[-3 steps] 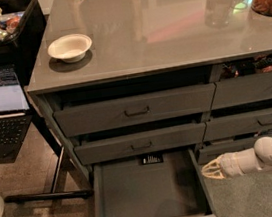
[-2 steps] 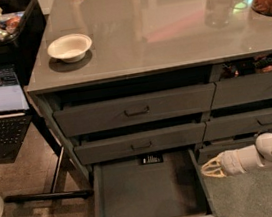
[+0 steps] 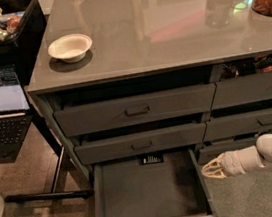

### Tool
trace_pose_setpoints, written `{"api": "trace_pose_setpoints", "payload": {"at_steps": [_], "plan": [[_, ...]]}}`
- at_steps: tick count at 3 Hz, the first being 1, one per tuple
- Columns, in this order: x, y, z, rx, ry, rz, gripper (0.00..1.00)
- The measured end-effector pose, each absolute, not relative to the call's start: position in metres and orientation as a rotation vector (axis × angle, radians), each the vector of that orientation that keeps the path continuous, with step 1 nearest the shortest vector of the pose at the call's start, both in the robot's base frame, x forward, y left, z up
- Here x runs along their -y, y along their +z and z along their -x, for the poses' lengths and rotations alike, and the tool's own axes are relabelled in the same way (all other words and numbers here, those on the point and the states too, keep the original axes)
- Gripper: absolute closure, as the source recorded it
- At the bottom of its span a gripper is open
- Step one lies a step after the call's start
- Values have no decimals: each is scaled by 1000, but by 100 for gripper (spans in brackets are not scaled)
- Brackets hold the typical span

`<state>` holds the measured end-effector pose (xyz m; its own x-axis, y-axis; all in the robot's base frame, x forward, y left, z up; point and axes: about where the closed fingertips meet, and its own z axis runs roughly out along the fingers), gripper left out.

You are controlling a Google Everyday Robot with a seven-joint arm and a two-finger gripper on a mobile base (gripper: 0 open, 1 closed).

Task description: Pick rxbar chocolate from bottom drawer and place on counter

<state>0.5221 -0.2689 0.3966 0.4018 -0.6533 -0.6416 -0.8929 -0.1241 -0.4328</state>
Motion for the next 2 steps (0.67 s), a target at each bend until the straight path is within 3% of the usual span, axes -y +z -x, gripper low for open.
{"api": "trace_pose_setpoints", "payload": {"at_steps": [2], "plan": [[269,397,-522,-1330,377,1857,12]]}}
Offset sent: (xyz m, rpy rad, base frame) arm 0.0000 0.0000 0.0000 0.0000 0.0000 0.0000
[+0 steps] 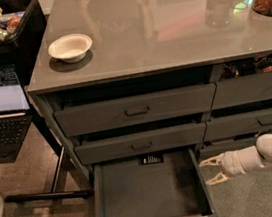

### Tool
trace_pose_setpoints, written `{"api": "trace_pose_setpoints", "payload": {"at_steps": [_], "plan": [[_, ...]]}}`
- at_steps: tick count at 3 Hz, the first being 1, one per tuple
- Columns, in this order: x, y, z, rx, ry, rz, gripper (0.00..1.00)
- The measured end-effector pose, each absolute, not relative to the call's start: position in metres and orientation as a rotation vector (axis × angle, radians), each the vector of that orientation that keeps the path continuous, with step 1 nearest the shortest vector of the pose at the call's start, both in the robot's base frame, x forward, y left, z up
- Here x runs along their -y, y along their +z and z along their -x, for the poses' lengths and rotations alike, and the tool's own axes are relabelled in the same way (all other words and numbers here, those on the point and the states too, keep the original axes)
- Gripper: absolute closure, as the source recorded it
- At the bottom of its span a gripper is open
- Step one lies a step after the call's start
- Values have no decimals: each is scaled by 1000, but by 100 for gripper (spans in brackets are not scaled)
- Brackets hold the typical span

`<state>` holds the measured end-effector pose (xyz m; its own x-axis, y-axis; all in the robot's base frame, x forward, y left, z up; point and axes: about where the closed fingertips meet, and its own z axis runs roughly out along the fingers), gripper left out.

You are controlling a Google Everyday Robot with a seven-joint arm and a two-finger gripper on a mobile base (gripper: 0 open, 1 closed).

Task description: Pick rxbar chocolate from bottom drawer and place on counter

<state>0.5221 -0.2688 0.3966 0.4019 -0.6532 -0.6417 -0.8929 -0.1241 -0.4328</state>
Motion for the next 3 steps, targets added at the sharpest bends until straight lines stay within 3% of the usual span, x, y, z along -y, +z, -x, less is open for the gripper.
{"api": "trace_pose_setpoints", "payload": {"at_steps": [1,3], "plan": [[269,396,-522,-1330,378,1857,0],[276,417,-513,-1309,362,1855,0]]}}
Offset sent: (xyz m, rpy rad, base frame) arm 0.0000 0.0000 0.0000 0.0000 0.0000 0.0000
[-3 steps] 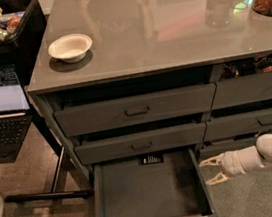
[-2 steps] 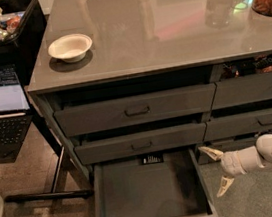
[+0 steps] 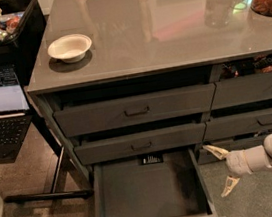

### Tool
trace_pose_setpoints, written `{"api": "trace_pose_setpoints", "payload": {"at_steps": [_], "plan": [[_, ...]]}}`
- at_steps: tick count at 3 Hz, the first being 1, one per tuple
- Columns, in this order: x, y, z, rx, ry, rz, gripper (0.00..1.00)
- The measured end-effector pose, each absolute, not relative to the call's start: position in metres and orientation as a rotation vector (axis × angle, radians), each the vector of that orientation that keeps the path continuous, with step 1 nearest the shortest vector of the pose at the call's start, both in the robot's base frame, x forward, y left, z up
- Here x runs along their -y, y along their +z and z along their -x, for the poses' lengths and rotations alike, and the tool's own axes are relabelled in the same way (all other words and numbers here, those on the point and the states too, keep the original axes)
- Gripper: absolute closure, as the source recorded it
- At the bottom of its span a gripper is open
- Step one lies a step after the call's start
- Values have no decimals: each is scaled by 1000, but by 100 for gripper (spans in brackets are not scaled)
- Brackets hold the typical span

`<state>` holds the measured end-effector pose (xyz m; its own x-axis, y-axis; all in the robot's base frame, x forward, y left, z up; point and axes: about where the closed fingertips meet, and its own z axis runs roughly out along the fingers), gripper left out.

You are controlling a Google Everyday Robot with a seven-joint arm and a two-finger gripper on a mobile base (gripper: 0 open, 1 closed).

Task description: Pick rxbar chocolate from bottom drawer and place on counter

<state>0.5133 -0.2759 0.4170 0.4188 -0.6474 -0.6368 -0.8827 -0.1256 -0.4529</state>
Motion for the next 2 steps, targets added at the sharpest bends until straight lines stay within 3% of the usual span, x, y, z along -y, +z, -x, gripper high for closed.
{"api": "trace_pose_setpoints", "payload": {"at_steps": [2], "plan": [[295,512,-473,-1277,236,1894,0]]}}
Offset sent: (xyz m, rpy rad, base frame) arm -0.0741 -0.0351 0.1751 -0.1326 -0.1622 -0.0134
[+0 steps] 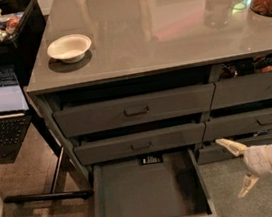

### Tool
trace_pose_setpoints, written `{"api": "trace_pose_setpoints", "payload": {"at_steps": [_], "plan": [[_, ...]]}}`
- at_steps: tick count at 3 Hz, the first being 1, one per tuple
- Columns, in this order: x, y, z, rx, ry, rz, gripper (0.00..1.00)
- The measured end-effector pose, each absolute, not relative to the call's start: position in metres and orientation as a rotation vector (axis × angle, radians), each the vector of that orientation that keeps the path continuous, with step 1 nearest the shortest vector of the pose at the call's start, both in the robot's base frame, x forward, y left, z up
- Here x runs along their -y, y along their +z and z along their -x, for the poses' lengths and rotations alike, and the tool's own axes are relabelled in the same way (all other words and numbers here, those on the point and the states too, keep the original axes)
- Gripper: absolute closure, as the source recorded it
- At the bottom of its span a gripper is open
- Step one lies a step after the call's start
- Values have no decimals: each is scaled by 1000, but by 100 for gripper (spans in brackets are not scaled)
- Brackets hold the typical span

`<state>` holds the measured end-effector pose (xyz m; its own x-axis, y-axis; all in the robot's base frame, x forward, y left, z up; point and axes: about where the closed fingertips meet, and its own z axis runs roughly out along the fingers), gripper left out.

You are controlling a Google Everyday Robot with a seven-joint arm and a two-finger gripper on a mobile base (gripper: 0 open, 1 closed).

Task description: Pick rxbar chocolate from bottom drawer and place on counter

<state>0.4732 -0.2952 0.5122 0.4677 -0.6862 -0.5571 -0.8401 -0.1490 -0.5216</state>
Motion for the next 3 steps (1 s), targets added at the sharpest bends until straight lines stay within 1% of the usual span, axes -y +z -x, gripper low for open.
{"api": "trace_pose_setpoints", "payload": {"at_steps": [1,2,3], "plan": [[298,565,-445,-1258,151,1948,0],[308,631,-408,-1242,27,1989,0],[308,631,-408,-1242,27,1989,0]]}}
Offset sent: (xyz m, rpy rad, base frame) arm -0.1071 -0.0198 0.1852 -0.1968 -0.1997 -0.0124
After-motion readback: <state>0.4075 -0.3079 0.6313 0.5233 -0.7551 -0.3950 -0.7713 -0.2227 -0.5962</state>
